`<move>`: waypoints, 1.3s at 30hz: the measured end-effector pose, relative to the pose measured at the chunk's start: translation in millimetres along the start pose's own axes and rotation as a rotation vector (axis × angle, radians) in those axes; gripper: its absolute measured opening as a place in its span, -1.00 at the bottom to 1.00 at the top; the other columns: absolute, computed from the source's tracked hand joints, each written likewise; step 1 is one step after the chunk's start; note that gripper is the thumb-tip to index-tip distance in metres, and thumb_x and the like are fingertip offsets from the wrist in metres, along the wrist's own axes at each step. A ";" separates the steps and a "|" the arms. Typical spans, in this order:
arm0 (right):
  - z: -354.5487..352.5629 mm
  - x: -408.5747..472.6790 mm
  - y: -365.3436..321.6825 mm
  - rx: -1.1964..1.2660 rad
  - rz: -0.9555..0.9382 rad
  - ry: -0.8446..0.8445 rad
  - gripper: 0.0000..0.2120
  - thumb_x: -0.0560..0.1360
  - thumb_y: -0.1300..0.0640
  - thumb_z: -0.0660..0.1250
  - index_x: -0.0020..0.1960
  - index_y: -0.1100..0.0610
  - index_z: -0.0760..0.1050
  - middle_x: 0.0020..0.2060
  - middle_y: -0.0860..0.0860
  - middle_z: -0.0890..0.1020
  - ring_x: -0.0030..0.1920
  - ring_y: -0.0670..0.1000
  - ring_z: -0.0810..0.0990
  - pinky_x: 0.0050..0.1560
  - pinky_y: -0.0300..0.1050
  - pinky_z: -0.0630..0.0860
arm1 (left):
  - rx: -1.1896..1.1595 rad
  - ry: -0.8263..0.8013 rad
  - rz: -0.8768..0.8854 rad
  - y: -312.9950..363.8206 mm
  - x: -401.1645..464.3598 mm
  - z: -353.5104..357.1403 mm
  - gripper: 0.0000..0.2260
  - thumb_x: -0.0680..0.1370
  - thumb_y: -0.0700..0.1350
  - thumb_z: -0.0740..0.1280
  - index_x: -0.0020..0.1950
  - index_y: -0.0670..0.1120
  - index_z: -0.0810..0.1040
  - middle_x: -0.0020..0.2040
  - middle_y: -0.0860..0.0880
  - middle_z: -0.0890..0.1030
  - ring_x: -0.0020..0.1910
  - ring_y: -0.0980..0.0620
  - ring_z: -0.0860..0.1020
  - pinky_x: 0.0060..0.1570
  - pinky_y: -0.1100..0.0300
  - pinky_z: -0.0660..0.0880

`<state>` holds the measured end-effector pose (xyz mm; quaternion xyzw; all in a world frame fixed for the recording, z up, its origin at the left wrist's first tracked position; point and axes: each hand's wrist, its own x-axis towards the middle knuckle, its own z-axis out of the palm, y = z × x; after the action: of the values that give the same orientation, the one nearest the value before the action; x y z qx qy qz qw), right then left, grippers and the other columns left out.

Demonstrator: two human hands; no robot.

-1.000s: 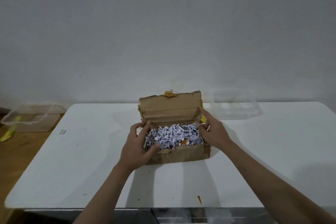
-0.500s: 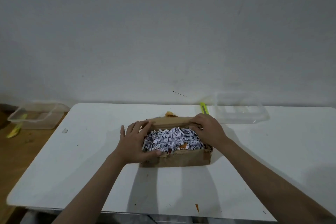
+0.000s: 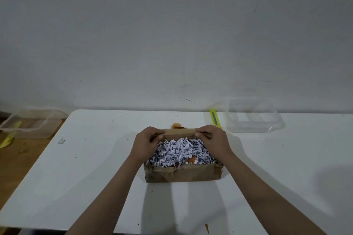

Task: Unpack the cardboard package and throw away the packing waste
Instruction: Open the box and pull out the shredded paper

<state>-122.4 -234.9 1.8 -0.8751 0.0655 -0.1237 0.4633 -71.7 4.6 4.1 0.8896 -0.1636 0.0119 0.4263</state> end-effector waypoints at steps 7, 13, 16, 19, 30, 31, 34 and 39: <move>3.4 4.2 6.2 -0.003 0.067 -0.032 -0.87 0.46 0.15 0.43 -0.02 0.17 0.66 -0.13 0.03 0.67 -0.11 -0.08 0.57 -0.14 -0.47 0.39 | 0.015 0.003 -0.050 -1.2 2.0 3.8 -0.89 0.52 -0.24 0.35 -0.03 -0.11 0.65 -0.23 0.08 0.57 -0.32 0.20 0.47 -0.36 0.38 0.31; 2.4 5.0 2.4 0.010 0.081 -0.077 -0.92 0.48 0.18 0.40 -0.19 0.10 0.62 -0.29 -0.03 0.64 -0.21 -0.16 0.57 -0.18 -0.33 0.45 | 0.068 -0.022 -0.092 -5.1 6.7 6.7 -0.90 0.55 -0.21 0.32 -0.08 -0.16 0.63 -0.24 -0.03 0.59 -0.28 0.08 0.49 -0.35 0.36 0.30; 1.0 3.3 1.4 0.021 0.075 -0.081 -0.93 0.48 0.18 0.39 -0.17 0.11 0.63 -0.30 -0.09 0.63 -0.20 -0.20 0.57 -0.19 -0.40 0.44 | 0.046 -0.027 -0.084 -5.4 5.1 5.8 -0.90 0.55 -0.19 0.32 -0.09 -0.13 0.64 -0.25 0.00 0.60 -0.32 0.13 0.48 -0.37 0.37 0.30; -2.5 2.0 -0.4 0.030 0.065 -0.081 -0.94 0.47 0.16 0.41 -0.11 0.13 0.66 -0.26 -0.06 0.66 -0.20 -0.17 0.59 -0.21 -0.41 0.46 | -0.005 -0.021 -0.065 -3.9 1.6 2.7 -0.90 0.54 -0.17 0.34 -0.03 -0.08 0.65 -0.24 0.05 0.61 -0.35 0.21 0.49 -0.40 0.46 0.30; -7.3 6.1 -15.0 0.055 0.085 -0.085 -0.82 0.38 0.21 0.49 -0.01 0.17 0.66 -0.15 -0.02 0.65 -0.13 -0.19 0.55 -0.17 -0.63 0.37 | -0.098 -0.005 -0.037 12.0 -0.6 -0.5 -0.81 0.47 -0.22 0.43 0.07 -0.08 0.66 -0.07 0.05 0.66 -0.09 0.16 0.60 -0.13 0.55 0.43; -5.5 5.8 -14.2 0.069 0.095 -0.080 -0.81 0.38 0.21 0.50 -0.01 0.17 0.66 -0.14 0.00 0.66 -0.14 -0.21 0.56 -0.18 -0.61 0.39 | -0.097 -0.008 -0.052 12.0 -0.1 0.8 -0.81 0.47 -0.23 0.43 0.06 -0.09 0.67 -0.09 0.03 0.67 -0.10 0.13 0.61 -0.15 0.54 0.44; -1.6 4.5 -10.6 0.128 0.127 -0.050 -0.81 0.37 0.23 0.50 -0.02 0.16 0.65 -0.14 0.03 0.68 -0.15 -0.19 0.59 -0.22 -0.54 0.46 | -0.099 0.002 -0.084 10.6 1.4 3.4 -0.85 0.47 -0.23 0.43 0.00 -0.07 0.68 -0.18 0.02 0.67 -0.15 0.09 0.63 -0.19 0.49 0.46; 0.1 6.2 -10.8 0.162 0.174 -0.064 -0.87 0.38 0.23 0.50 -0.09 0.14 0.61 -0.25 0.07 0.67 -0.19 -0.08 0.63 -0.28 -0.51 0.44 | -0.067 -0.019 -0.116 9.9 3.7 6.1 -0.91 0.48 -0.23 0.41 -0.06 -0.09 0.68 -0.24 -0.01 0.68 -0.24 0.04 0.64 -0.27 0.36 0.51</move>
<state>-116.5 -230.1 11.6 -0.8294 0.1160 -0.0599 0.5432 -71.9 -6.8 8.3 0.8829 -0.1162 -0.0265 0.4542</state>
